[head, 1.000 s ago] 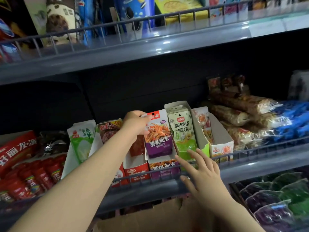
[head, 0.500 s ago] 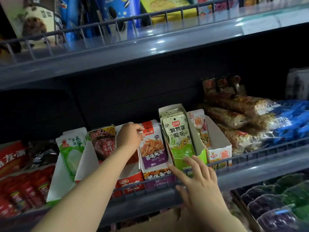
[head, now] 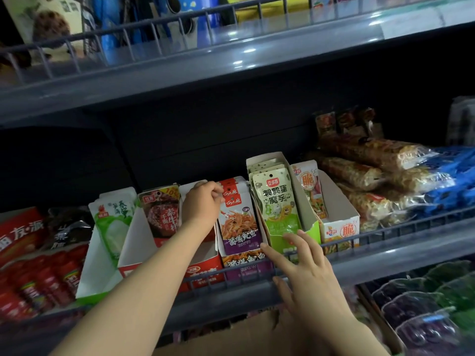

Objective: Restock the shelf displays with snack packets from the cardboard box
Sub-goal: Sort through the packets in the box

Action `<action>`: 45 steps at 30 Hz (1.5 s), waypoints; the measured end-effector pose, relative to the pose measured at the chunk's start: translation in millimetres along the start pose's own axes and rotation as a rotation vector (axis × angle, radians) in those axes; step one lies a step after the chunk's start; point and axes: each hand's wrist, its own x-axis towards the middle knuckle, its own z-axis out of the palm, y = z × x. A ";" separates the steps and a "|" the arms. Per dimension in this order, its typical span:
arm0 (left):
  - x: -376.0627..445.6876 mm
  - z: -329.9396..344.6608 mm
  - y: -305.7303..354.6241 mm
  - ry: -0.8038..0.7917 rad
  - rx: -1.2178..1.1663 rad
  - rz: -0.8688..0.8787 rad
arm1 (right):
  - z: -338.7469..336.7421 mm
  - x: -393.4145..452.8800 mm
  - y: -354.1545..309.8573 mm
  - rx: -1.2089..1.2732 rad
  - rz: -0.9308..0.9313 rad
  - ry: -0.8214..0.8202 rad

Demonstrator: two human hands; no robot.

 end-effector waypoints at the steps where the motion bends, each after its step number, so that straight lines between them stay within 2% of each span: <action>1: -1.5 -1.5 0.0 -0.002 -0.007 0.000 | -0.3 0.2 -0.1 -0.006 0.002 -0.008; 8: -46.5 -19.1 12.3 0.036 -0.137 0.042 | -8.1 -3.1 -3.0 -0.039 -0.006 -0.058; 13: -107.2 -28.8 24.3 0.041 -0.254 0.045 | -16.7 -21.1 -12.6 0.085 -0.034 -0.117; 16: -147.8 -26.4 19.6 0.037 -0.292 0.049 | -23.2 -37.7 -19.3 0.239 -0.010 -0.226; 22: -224.8 -12.2 -8.8 -0.042 -0.347 -0.089 | -37.6 -73.0 -27.3 0.502 0.156 -0.557; 29: -285.7 15.0 -50.4 -0.224 -0.305 -0.313 | -15.1 -98.7 -51.2 0.541 0.165 -0.927; 34: -314.1 33.1 -95.1 -0.482 -0.134 -0.511 | 5.3 -117.0 -75.0 0.542 0.137 -1.175; 37: -321.6 33.1 -109.1 -0.651 -0.031 -0.534 | 17.6 -128.9 -82.8 0.537 0.145 -1.299; 40: -325.1 38.0 -114.4 -0.771 0.023 -0.517 | 27.6 -140.7 -82.5 0.570 0.237 -1.386; 43: -328.5 46.0 -114.1 -0.851 0.054 -0.546 | 34.8 -145.2 -80.3 0.633 0.357 -1.403; 45: -329.4 49.2 -111.5 -0.869 0.095 -0.530 | 40.7 -145.7 -79.6 0.738 0.509 -1.396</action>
